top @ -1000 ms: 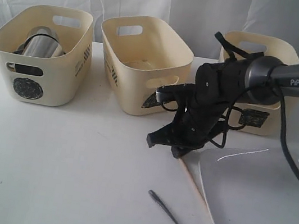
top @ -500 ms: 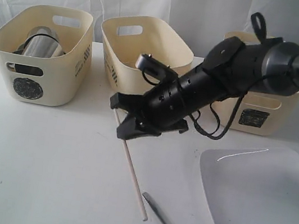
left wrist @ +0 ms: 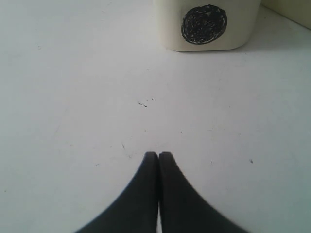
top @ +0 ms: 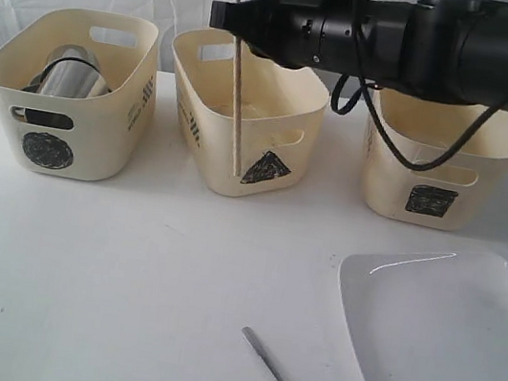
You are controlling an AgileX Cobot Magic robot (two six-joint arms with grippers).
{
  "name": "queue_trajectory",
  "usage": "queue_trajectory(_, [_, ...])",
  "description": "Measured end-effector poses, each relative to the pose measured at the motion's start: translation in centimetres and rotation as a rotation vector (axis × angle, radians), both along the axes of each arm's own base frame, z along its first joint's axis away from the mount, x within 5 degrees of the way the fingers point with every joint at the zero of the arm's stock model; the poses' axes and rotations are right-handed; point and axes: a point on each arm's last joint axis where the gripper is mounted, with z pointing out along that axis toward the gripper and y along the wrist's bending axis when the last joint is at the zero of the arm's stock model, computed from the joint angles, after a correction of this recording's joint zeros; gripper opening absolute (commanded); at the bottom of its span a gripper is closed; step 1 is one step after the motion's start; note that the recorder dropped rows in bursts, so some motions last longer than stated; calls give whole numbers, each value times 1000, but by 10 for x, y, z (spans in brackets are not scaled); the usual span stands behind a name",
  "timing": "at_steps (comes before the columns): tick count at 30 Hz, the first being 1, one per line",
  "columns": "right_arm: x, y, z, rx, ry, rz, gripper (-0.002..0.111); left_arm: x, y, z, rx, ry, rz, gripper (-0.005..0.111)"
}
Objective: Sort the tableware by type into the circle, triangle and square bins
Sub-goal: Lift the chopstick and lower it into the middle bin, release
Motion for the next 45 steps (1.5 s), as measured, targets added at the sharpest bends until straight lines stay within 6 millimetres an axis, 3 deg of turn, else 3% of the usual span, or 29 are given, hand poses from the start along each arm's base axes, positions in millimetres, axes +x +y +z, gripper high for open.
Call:
queue_trajectory(4, [16,-1,-5,-39,-20,-48,0,0,0,0,0,0,0,0])
queue_trajectory(7, [26,-2,8,-47,-68,-86,0,0,0,0,0,0,0,0])
queue_trajectory(15, [35,-19,13,-131,-89,-277,0,0,0,0,0,0,0,0])
queue_trajectory(25, [40,-24,33,-114,-153,-264,0,0,0,0,0,0,0,0])
queue_trajectory(29, [46,-38,39,-137,-171,-336,0,0,0,0,0,0,0,0])
queue_trajectory(35, [58,-51,28,-141,-153,-343,0,0,0,0,0,0,0,0])
queue_trajectory(45, [90,-36,-2,-123,-135,-259,0,0,0,0,0,0,0,0])
